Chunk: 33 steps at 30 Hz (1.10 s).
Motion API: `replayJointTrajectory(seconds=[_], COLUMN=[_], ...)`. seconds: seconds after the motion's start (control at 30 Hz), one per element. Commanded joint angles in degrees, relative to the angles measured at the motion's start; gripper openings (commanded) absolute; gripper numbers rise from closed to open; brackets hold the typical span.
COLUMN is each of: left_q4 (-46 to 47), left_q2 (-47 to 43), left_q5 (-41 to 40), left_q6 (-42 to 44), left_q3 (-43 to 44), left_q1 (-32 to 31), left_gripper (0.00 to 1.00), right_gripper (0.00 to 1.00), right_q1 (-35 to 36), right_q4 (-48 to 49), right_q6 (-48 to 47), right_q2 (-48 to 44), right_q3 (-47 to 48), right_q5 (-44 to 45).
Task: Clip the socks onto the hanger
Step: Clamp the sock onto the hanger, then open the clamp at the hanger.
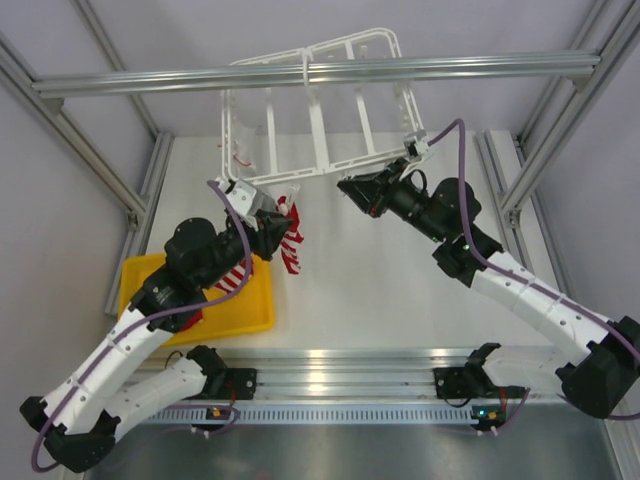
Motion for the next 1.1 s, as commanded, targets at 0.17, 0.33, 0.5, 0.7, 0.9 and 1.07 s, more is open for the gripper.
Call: replayJointTrajectory(seconds=[0.17, 0.33, 0.5, 0.7, 0.9, 1.07], left_q4=[-0.89, 2.01, 10.17, 20.27, 23.19, 23.55], left_q2=[-1.25, 2.53, 6.49, 9.39, 11.15, 12.55], left_q5=[24.01, 24.20, 22.01, 17.63, 11.11, 8.56], left_q6=[4.37, 3.41, 3.68, -0.71, 1.12, 4.28], left_q3=[5.80, 7.38, 7.39, 4.23, 3.43, 3.34], left_q1=[0.11, 0.02, 0.02, -0.16, -1.74, -4.11], left_gripper=[0.47, 0.46, 0.45, 0.41, 0.38, 0.38], right_gripper=[0.00, 0.00, 0.00, 0.00, 0.00, 0.00], right_q1=[0.07, 0.16, 0.33, 0.59, 1.38, 4.02], right_q4=[4.21, 5.35, 5.97, 6.33, -1.32, -3.17], right_q6=[6.56, 9.90, 11.31, 11.75, 9.56, 7.71], right_q2=[-0.76, 0.64, 0.91, 1.17, 1.53, 1.44], right_q3=[2.27, 3.06, 3.42, 3.94, 6.32, 6.49], right_q5=[-6.72, -8.13, -9.18, -9.20, -3.57, 1.88])
